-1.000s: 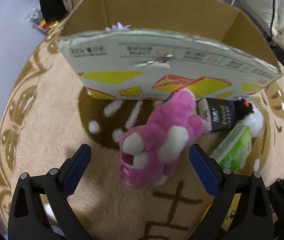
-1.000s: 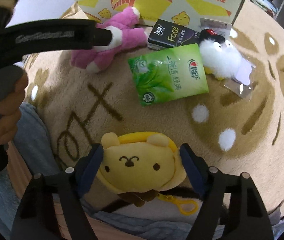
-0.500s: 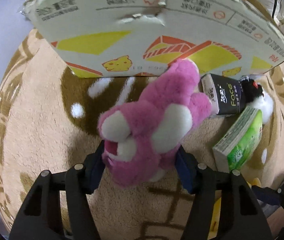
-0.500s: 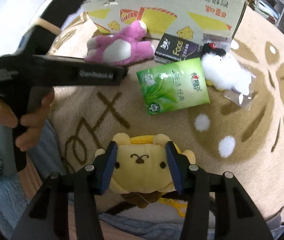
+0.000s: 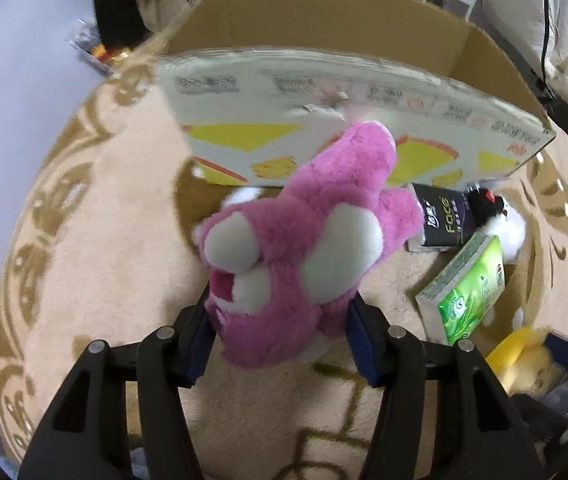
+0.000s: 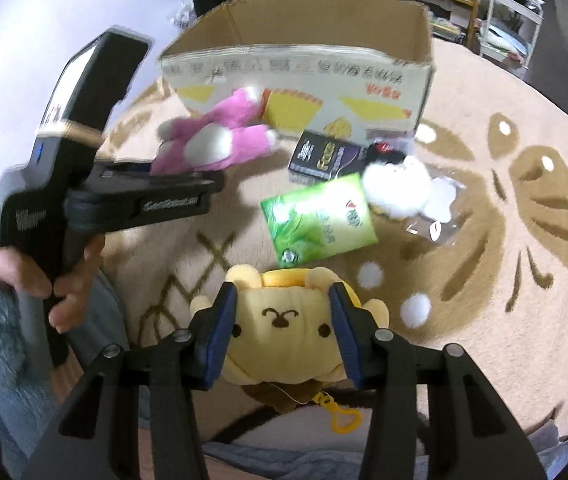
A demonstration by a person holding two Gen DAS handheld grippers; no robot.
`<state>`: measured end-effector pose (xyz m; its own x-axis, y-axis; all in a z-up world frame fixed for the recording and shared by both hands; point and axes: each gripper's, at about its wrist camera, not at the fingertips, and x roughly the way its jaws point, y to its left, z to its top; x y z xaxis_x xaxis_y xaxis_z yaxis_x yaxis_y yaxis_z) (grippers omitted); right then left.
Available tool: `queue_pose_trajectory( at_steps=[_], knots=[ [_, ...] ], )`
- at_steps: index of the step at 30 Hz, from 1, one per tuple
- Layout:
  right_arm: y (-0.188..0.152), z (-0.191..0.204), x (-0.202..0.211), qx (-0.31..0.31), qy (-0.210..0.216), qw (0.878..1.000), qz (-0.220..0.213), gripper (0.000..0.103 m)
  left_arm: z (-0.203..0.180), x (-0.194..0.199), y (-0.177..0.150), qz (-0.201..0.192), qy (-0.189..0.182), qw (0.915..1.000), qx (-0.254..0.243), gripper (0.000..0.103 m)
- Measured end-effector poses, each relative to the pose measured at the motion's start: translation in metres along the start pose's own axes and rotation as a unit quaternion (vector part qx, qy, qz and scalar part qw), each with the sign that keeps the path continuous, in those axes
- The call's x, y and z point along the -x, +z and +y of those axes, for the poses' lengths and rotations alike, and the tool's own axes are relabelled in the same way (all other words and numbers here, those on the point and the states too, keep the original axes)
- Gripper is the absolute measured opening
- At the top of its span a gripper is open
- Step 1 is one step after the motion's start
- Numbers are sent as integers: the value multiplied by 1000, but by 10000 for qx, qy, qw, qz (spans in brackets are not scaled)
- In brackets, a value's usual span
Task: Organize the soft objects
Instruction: 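Grasp the pink plush bear with the left tool while the right tool grasps the yellow dog plush, then lift both plushes over the box and open both tools to drop them inside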
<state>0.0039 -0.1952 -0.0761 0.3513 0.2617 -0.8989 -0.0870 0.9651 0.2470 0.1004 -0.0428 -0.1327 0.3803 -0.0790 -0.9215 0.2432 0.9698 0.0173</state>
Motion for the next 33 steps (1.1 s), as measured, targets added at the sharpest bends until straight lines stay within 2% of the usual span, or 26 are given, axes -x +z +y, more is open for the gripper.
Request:
queue_pose_trajectory(
  at_steps=[3, 7, 9, 13, 15, 17, 20, 24, 28, 33],
  knots=[
    [1, -8, 13, -156, -22, 9994, -297, 49, 5, 21, -5, -331, 181, 9993, 60, 56],
    [4, -14, 19, -390, 48, 9972, -632, 49, 5, 59, -8, -1070, 517, 9929, 77, 57],
    [5, -16, 24, -457, 64, 9954, -838, 49, 7, 71, -5, -1185, 497, 9915, 180, 57],
    [8, -6, 30, -488, -27, 9908, -1266, 49, 9, 89, -11, -1490, 714, 9861, 169, 57],
    [13, -8, 34, -502, -86, 9881, -1448, 49, 10, 101, -10, -1642, 643, 9842, 154, 57],
    [15, -9, 41, -511, -128, 9850, -1641, 49, 14, 113, -12, -1833, 678, 9806, 172, 57],
    [20, -8, 57, -417, -228, 9785, -2008, 49, 21, 126, -16, -2136, 924, 9722, 253, 57],
    [29, 5, 84, -146, -382, 9646, -2606, 49, 24, 140, -16, -2369, 993, 9661, 264, 57],
    [41, 13, 97, -18, -310, 9575, -2867, 49, 26, 152, -9, -2606, 962, 9601, 313, 57],
    [56, 17, 105, 60, -217, 9509, -3088, 50, 36, 164, 10, -2697, 951, 9566, 564, 57]
  ],
)
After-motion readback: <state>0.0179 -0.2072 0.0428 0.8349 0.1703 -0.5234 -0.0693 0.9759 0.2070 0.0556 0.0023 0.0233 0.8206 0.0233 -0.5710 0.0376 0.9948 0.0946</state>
